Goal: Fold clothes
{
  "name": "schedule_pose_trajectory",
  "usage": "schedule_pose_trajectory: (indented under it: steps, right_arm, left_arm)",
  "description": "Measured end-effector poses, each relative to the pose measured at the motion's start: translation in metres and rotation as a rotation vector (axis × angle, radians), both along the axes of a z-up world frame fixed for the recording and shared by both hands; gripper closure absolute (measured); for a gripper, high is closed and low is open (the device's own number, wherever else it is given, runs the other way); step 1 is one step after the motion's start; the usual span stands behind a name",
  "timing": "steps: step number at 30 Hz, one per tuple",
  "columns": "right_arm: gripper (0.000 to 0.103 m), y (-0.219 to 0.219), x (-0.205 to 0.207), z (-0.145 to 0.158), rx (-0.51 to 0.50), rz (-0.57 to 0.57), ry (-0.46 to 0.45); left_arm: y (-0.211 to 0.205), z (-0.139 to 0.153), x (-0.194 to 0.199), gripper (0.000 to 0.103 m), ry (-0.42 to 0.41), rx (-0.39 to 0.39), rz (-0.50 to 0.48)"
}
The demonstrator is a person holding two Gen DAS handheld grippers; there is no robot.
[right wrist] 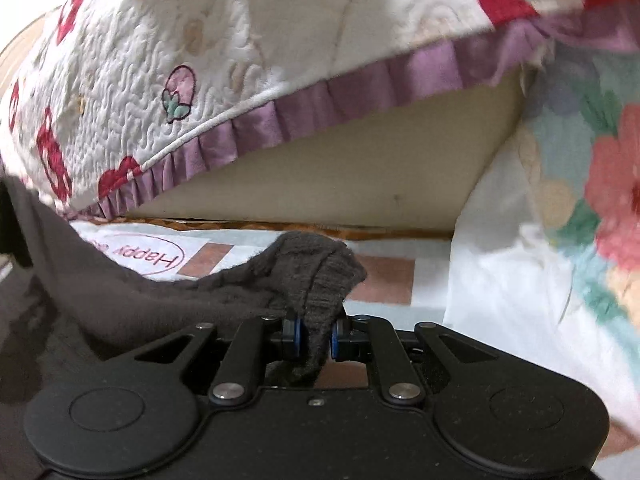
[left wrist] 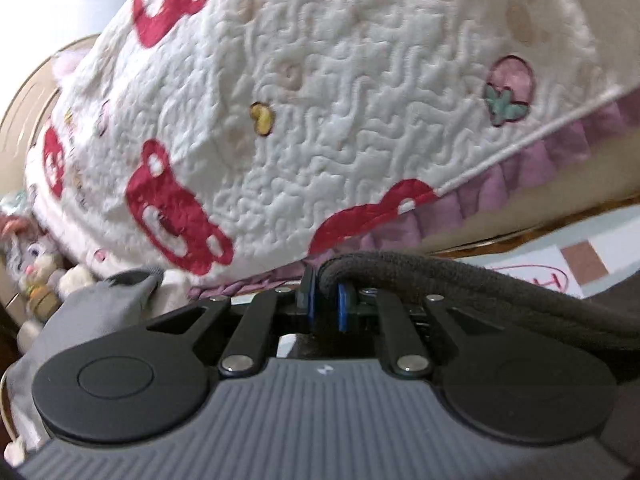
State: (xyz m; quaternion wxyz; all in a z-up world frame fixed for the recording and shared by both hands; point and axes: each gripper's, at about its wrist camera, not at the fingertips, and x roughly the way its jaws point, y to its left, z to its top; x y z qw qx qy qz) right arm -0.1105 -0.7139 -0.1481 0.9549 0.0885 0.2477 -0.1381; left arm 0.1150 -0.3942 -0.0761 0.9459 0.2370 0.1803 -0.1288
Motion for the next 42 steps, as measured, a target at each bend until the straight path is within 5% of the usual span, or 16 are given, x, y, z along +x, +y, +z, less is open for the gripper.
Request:
schedule_pose_trajectory:
  steps: [6,9,12,16,24,29,33,37,42]
  right_arm:
    - [0.088,0.002,0.004,-0.003,-0.072,-0.003,0.044]
    - [0.067,-0.002,0.015,-0.014,-0.038,0.040,0.190]
    - [0.058,-0.013,0.004,-0.012,0.055,-0.022,0.227]
    - [0.054,-0.029,-0.027,0.015,0.249,-0.110,0.194]
    - [0.039,-0.034,-0.099,0.021,0.869,-0.119,0.018]
    - [0.039,-0.005,-0.100,0.022,0.874,-0.002,-0.006]
    - [0.032,0.000,-0.083,0.014,0.919,0.035,-0.013]
    - [0.032,0.002,-0.073,0.001,0.917,0.027,0.031]
    - [0.032,0.005,-0.061,-0.014,0.895,0.023,0.095]
  left_arm:
    - [0.019,0.011,-0.046,0.093,-0.149,-0.097,-0.039]
    - [0.033,0.016,-0.077,0.083,-0.249,-0.160,-0.065]
    - [0.044,-0.005,-0.092,0.082,-0.118,-0.097,-0.091]
    - [0.055,-0.008,-0.097,0.087,-0.006,-0.127,-0.125]
    - [0.076,-0.014,-0.108,0.083,0.220,-0.185,-0.193]
    - [0.078,-0.017,-0.095,0.056,0.294,-0.232,-0.212]
    - [0.052,-0.042,-0.034,0.054,0.408,-0.218,-0.188]
    - [0.042,-0.072,0.008,0.052,0.561,-0.288,-0.076]
    - [0.018,-0.100,0.016,0.056,0.578,-0.121,-0.070]
